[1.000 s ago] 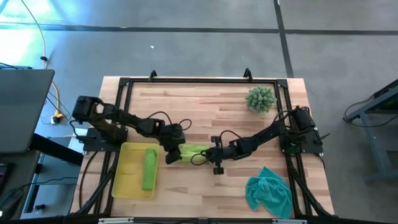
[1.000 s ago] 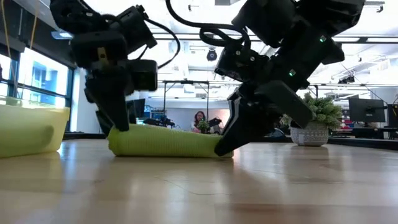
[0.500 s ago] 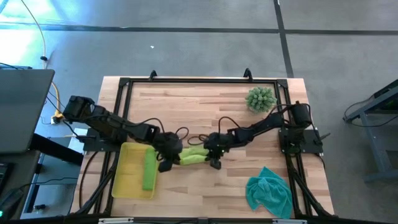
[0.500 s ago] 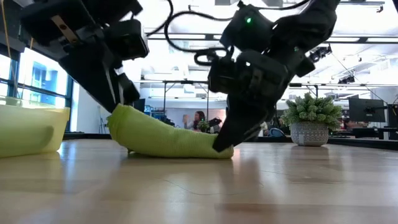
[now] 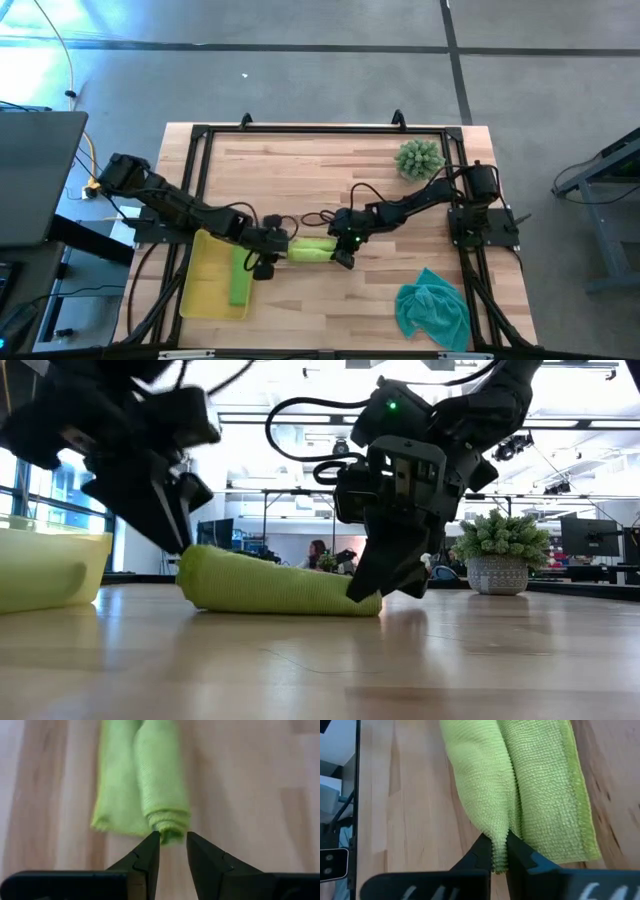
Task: Roll microfiber towels into tight, uniform cylinder then place into a basket
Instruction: Roll the light green microfiber towel
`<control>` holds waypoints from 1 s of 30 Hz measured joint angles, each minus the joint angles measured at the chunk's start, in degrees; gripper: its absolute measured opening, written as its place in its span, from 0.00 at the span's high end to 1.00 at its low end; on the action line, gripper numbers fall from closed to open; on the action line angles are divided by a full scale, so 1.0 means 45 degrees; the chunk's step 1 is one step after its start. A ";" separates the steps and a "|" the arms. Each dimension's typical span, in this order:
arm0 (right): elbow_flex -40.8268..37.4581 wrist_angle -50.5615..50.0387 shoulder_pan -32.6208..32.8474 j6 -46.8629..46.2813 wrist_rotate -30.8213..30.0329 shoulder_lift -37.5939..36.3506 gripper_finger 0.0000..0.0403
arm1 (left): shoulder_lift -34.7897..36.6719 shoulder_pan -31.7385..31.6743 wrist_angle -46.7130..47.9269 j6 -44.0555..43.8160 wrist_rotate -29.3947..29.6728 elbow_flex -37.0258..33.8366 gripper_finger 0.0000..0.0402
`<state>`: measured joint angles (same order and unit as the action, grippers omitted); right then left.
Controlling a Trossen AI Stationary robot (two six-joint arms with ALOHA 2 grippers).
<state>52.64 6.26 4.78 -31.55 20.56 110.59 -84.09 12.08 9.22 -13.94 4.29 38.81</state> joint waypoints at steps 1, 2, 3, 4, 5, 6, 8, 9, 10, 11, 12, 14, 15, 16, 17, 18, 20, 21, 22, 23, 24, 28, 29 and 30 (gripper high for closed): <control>0.0000 0.0000 0.0000 0.0000 -0.0009 0.0000 0.98 | 0.0000 0.0132 -0.0305 0.0138 -0.0001 0.0000 0.78; 0.0000 0.0000 0.0000 0.0000 -0.0025 0.0000 0.98 | 0.0000 0.0270 -0.0590 0.0249 0.0003 0.0000 0.78; 0.0000 0.0000 0.0000 0.0000 -0.0042 0.0000 0.98 | 0.0000 0.0425 -0.0883 0.0365 0.0078 0.0000 0.78; 0.0000 0.0000 0.0000 0.0000 -0.0051 0.0000 0.98 | 0.0000 0.0566 -0.1197 0.0500 0.0267 0.0000 0.78; 0.0000 0.0000 0.0000 0.0000 -0.0055 0.0000 0.98 | -0.0001 0.0691 -0.1491 0.0632 0.0490 0.0000 0.78; 0.0000 0.0000 0.0000 0.0000 -0.0069 0.0000 0.98 | -0.0057 0.0803 -0.1767 0.0808 0.0722 0.0005 0.78; 0.0000 0.0003 0.0000 0.0000 -0.0097 0.0000 0.98 | -0.0197 0.0984 -0.2080 0.1067 0.1319 0.0015 0.78; 0.0000 0.0005 0.0000 0.0000 -0.0106 0.0000 0.98 | -0.0199 0.1068 -0.2099 0.1143 0.1638 0.0010 0.78; 0.0000 0.0005 0.0000 0.0000 -0.0108 0.0000 0.98 | -0.0196 0.1143 -0.2223 0.1152 0.1966 0.0010 0.78; 0.0000 0.0014 0.0000 0.0000 -0.0106 0.0000 0.98 | -0.0194 0.1196 -0.2302 0.1152 0.2255 0.0012 0.78; 0.0000 0.0035 0.0000 0.0000 -0.0119 0.0000 0.98 | -0.0194 0.1245 -0.2302 0.1152 0.2419 0.0015 0.78; 0.0000 0.0044 0.0000 0.0000 -0.0123 0.0000 0.98 | -0.0194 0.1267 -0.2276 0.1254 0.2518 0.0010 0.78; 0.0000 0.0059 0.0000 0.0000 -0.0128 0.0005 0.97 | -0.0199 0.1271 -0.2291 0.1307 0.2519 0.0011 0.78; -0.0005 0.0077 0.0000 0.0000 -0.0132 0.0005 0.97 | -0.0276 0.1271 -0.2337 0.1347 0.2528 0.0015 0.77; -0.0005 0.0078 0.0000 0.0000 -0.0133 0.0005 0.96 | -0.0422 0.1271 -0.2451 0.1418 0.2528 0.0015 0.76; -0.0005 0.0097 0.0000 0.0000 -0.0136 0.0005 0.95 | -0.0595 0.1271 -0.2496 0.1538 0.2563 0.0015 0.75; -0.0005 0.0117 0.0000 0.0000 -0.0142 0.0010 0.92 | -0.1052 0.1271 -0.2846 0.1705 0.2615 0.0011 0.72; -0.0005 0.0136 0.0000 0.0000 -0.0142 0.0010 0.92 | -0.1302 0.1271 -0.3033 0.1718 0.2638 0.0010 0.70; -0.0005 0.0153 0.0000 0.0000 -0.0142 0.0015 0.91 | -0.1583 0.1271 -0.3224 0.1720 0.2747 0.0017 0.68; -0.0005 0.0152 0.0000 0.0000 -0.0142 0.0015 0.90 | -0.1884 0.1271 -0.3302 0.1725 0.2989 0.0019 0.67; -0.0005 0.0156 0.0000 0.0000 -0.0142 0.0015 0.90 | -0.2169 0.1271 -0.3328 0.1757 0.3375 0.0018 0.65; -0.0005 0.0173 0.0003 0.0000 -0.0138 0.0015 0.90 | -0.3110 0.1162 -0.3411 0.1744 0.4820 0.0019 0.61; -0.0005 0.0185 0.0005 0.0000 -0.0138 0.0015 0.90 | -0.3292 0.1094 -0.3442 0.1562 0.4802 0.0020 0.61; -0.0005 0.0185 0.0005 0.0000 -0.0138 0.0015 0.89 | -0.3431 0.1022 -0.3495 0.1264 0.4608 0.0046 0.61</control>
<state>52.62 7.09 4.80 -31.55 19.94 110.65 -99.54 16.68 -6.51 -8.25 25.02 39.01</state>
